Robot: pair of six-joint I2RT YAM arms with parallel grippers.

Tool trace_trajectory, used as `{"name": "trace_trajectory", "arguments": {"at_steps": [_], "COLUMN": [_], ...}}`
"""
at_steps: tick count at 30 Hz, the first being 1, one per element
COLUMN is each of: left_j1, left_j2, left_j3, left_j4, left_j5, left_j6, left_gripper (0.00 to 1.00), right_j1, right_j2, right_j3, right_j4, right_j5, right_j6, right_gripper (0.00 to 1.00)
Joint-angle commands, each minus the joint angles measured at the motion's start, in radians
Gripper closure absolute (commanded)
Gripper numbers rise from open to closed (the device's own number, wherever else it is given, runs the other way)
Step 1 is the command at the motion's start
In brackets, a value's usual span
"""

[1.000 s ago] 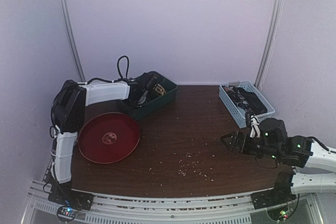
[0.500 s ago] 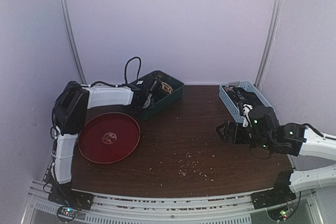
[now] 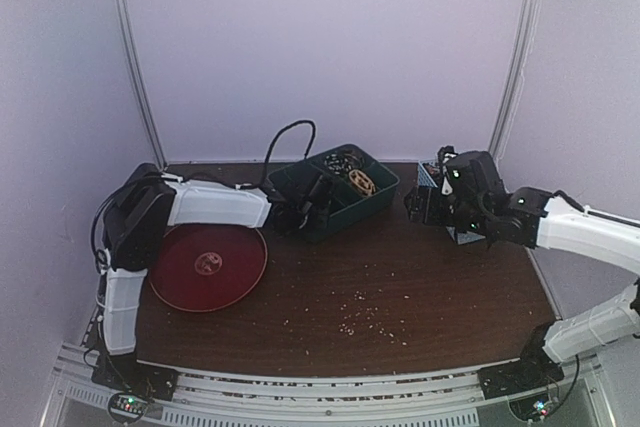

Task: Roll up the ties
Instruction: Adjust the storage box at the center of the board, then move the storage box to the center of the board.

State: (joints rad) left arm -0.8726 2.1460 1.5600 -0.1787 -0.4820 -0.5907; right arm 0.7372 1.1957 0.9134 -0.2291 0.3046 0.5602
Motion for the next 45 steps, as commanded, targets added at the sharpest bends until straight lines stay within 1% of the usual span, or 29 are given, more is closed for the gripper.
{"name": "trace_trajectory", "arguments": {"at_steps": [1, 4, 6, 7, 10, 12, 15, 18, 24, 29, 33, 36, 41, 45], "left_j1": [-0.06, -0.06, -0.061, -0.06, -0.06, -0.059, -0.057, -0.056, -0.056, -0.054, -0.042, -0.039, -0.037, -0.038], "left_j2": [0.032, 0.007, -0.018, -0.026, -0.046, -0.047, -0.05, -0.049, -0.054, -0.062, -0.09, -0.124, -0.17, -0.195], "left_j3": [-0.083, -0.08, -0.08, -0.082, -0.095, -0.102, -0.106, -0.088, -0.039, -0.013, 0.0, 0.019, 0.04, 0.038], "left_j4": [-0.069, -0.088, -0.085, -0.083, -0.076, -0.078, -0.092, -0.114, -0.127, -0.15, -0.19, -0.211, -0.216, -0.209], "left_j5": [0.179, 0.141, 0.146, 0.149, 0.152, 0.148, 0.135, 0.114, 0.121, 0.112, 0.093, 0.073, 0.074, 0.068], "left_j6": [0.04, 0.042, 0.048, 0.051, 0.067, 0.071, 0.073, 0.071, 0.085, 0.081, 0.037, -0.001, -0.055, -0.088], "left_gripper": [0.85, 0.86, 0.85, 0.85, 0.85, 0.85, 0.85, 0.86, 0.86, 0.86, 0.86, 0.86, 0.86, 0.86], "right_j1": [-0.097, -0.164, -0.207, -0.23, -0.283, -0.295, -0.303, -0.312, -0.329, -0.337, -0.335, -0.333, -0.314, -0.287], "right_j2": [0.15, 0.249, 0.319, 0.359, 0.484, 0.557, 0.656, 0.718, 0.842, 0.887, 0.863, 0.806, 0.733, 0.712], "right_j3": [0.085, 0.14, 0.182, 0.206, 0.324, 0.394, 0.488, 0.537, 0.645, 0.667, 0.631, 0.564, 0.448, 0.408], "right_j4": [0.062, 0.11, 0.135, 0.151, 0.136, 0.118, 0.062, 0.053, -0.02, -0.046, -0.062, -0.056, -0.022, -0.026], "right_j5": [-0.063, -0.088, -0.11, -0.132, -0.201, -0.22, -0.194, -0.191, -0.103, -0.125, -0.181, -0.203, -0.204, -0.183], "right_j6": [-0.084, -0.109, -0.111, -0.115, -0.127, -0.152, -0.18, -0.205, -0.247, -0.258, -0.222, -0.133, 0.0, 0.072], "right_gripper": [0.23, 0.37, 0.45, 0.48, 0.5, 0.49, 0.5, 0.51, 0.54, 0.6, 0.73, 0.83, 0.86, 0.89]}}
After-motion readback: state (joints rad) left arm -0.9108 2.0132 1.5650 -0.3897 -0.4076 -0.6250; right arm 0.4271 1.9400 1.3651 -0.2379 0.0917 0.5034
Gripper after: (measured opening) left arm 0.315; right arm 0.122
